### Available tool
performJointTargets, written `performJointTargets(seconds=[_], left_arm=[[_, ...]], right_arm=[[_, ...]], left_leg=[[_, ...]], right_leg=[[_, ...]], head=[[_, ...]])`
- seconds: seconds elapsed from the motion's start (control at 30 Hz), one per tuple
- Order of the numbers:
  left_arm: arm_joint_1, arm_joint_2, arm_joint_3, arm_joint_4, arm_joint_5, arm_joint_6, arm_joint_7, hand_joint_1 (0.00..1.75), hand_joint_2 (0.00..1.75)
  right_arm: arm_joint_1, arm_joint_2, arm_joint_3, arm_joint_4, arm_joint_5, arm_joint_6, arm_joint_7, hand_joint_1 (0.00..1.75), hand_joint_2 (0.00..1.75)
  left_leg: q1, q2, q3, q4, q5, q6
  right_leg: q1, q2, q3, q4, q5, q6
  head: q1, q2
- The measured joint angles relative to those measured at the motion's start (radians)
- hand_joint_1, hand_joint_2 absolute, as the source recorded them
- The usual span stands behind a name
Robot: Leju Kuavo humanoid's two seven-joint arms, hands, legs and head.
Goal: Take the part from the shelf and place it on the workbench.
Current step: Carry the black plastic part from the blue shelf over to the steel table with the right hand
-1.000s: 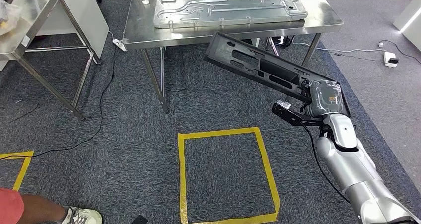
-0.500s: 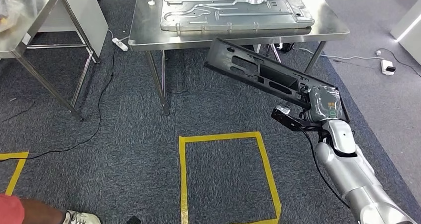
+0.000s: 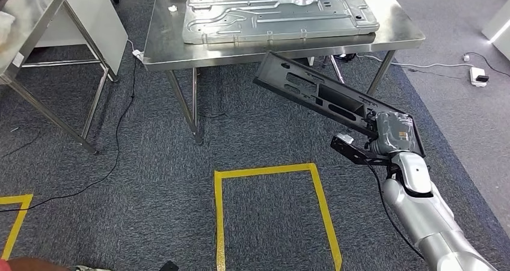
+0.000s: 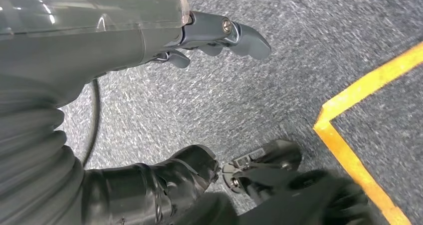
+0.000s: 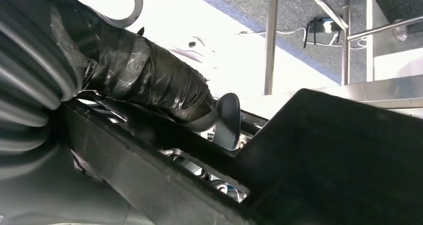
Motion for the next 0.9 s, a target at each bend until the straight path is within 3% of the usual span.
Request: performJointTargets(seconds=[0.03,0.07,0.13,0.2,0.27,0.37,0.43,0.5,0.53,0.57,0.63,0.7,0.73,0.83,0.9], left_arm=[[0.000,0.000,0.000,0.000,0.000,0.000,0.000,0.00,1.75],[0.001,0.000,0.000,0.000,0.000,0.000,0.000,0.00,1.75],[0.001,0.000,0.002,0.000,0.000,0.000,0.001,0.00,1.75],[-0.001,0.002,0.003,0.000,0.000,0.000,0.001,0.00,1.75],[-0.003,0.002,0.004,0.000,0.000,-0.001,0.001,0.00,1.75],[-0.003,0.000,0.004,0.000,0.000,-0.002,0.001,0.00,1.75],[-0.004,-0.001,0.004,0.000,-0.001,-0.003,0.001,0.00,1.75],[-0.004,0.000,0.004,0.000,-0.001,-0.005,0.001,0.00,1.75],[-0.004,0.000,0.004,0.000,-0.002,-0.008,0.000,0.00,1.75],[-0.004,0.000,0.004,0.000,-0.003,-0.011,-0.001,0.00,1.75],[-0.004,-0.001,0.004,0.000,-0.006,-0.016,-0.004,0.00,1.75],[-0.004,-0.001,0.004,0.000,-0.008,-0.018,-0.006,0.00,1.75],[-0.004,-0.001,0.004,0.000,-0.008,-0.018,-0.008,0.00,1.75],[-0.003,0.000,0.004,0.000,-0.009,-0.017,-0.010,0.00,1.75],[-0.002,0.001,0.004,0.000,-0.010,-0.016,-0.011,0.00,1.75]], right_arm=[[0.003,0.000,0.000,0.000,0.001,0.000,0.000,1.75,1.75],[0.005,0.000,0.000,0.000,0.001,0.000,0.000,1.75,1.75],[0.008,0.000,-0.001,-0.001,0.002,0.000,0.000,1.75,1.75],[0.008,0.000,-0.003,-0.002,0.002,-0.002,0.000,1.75,1.75],[0.008,0.000,-0.005,-0.002,0.002,-0.004,0.000,1.75,1.75],[0.009,0.000,-0.010,-0.003,0.003,-0.005,0.000,1.75,1.75],[0.009,-0.001,-0.014,-0.004,0.003,-0.005,0.000,1.75,1.75],[0.011,-0.001,-0.016,-0.004,0.003,-0.005,0.000,1.75,1.75],[0.013,-0.001,-0.017,-0.003,0.003,-0.005,0.001,1.75,1.75],[0.015,-0.001,-0.017,-0.002,0.003,-0.004,0.000,1.75,1.75],[0.016,-0.001,-0.019,0.000,0.003,-0.005,-0.001,1.75,1.75],[0.015,-0.001,-0.023,0.000,0.003,-0.005,-0.002,1.75,1.75],[0.015,-0.001,-0.025,0.000,0.004,-0.005,-0.003,1.75,1.75],[0.019,-0.001,-0.027,0.000,0.004,-0.005,-0.002,1.75,1.75],[0.019,-0.001,-0.027,0.000,0.004,-0.005,-0.003,1.75,1.75]], left_leg=[[0.001,0.000,-0.025,0.025,-0.002,-0.002],[0.002,0.000,-0.034,0.017,0.016,-0.002],[0.001,0.000,-0.001,-0.101,0.110,0.004],[-0.004,0.000,0.039,-0.219,0.168,0.014],[-0.009,-0.001,0.049,-0.254,0.173,0.025],[-0.005,-0.001,0.057,-0.270,0.190,0.042],[-0.002,0.000,0.061,-0.277,0.196,0.050],[-0.002,0.000,0.061,-0.276,0.194,0.054],[-0.003,-0.001,0.061,-0.275,0.192,0.055],[-0.003,-0.001,0.061,-0.272,0.190,0.054],[-0.002,-0.002,0.063,-0.264,0.182,0.050],[-0.004,-0.003,0.060,-0.252,0.173,0.042],[-0.005,-0.004,0.058,-0.248,0.170,0.037],[-0.007,-0.004,0.055,-0.245,0.166,0.025],[-0.005,-0.002,0.040,-0.210,0.139,0.015]], right_leg=[[0.000,0.000,0.006,0.001,-0.005,0.000],[0.000,0.001,0.012,0.002,-0.010,0.000],[0.000,0.002,0.027,0.003,-0.020,0.004],[0.002,0.003,0.035,0.004,-0.027,0.012],[0.002,0.003,0.035,0.005,-0.030,0.023],[0.002,0.003,0.030,0.018,-0.044,0.041],[0.000,0.002,-0.007,0.097,-0.093,0.049],[-0.002,0.002,-0.070,0.228,-0.149,0.057],[-0.003,0.002,-0.092,0.270,-0.157,0.061],[-0.005,0.001,-0.096,0.274,-0.145,0.063],[-0.009,0.000,-0.047,0.167,-0.079,0.063],[-0.007,0.000,0.010,0.054,-0.041,0.058],[-0.005,0.001,0.022,0.029,-0.039,0.054],[-0.003,0.002,0.023,0.023,-0.041,0.038],[-0.007,0.002,0.027,0.018,-0.039,0.023]], head=[[0.000,0.000],[0.000,0.000],[0.000,0.000],[0.000,0.000],[0.000,0.000],[0.001,0.000],[0.001,0.000],[0.001,0.000],[0.001,0.000],[0.001,0.000],[0.001,0.000],[0.001,0.000],[0.001,0.000],[0.001,0.000],[0.000,0.000]])
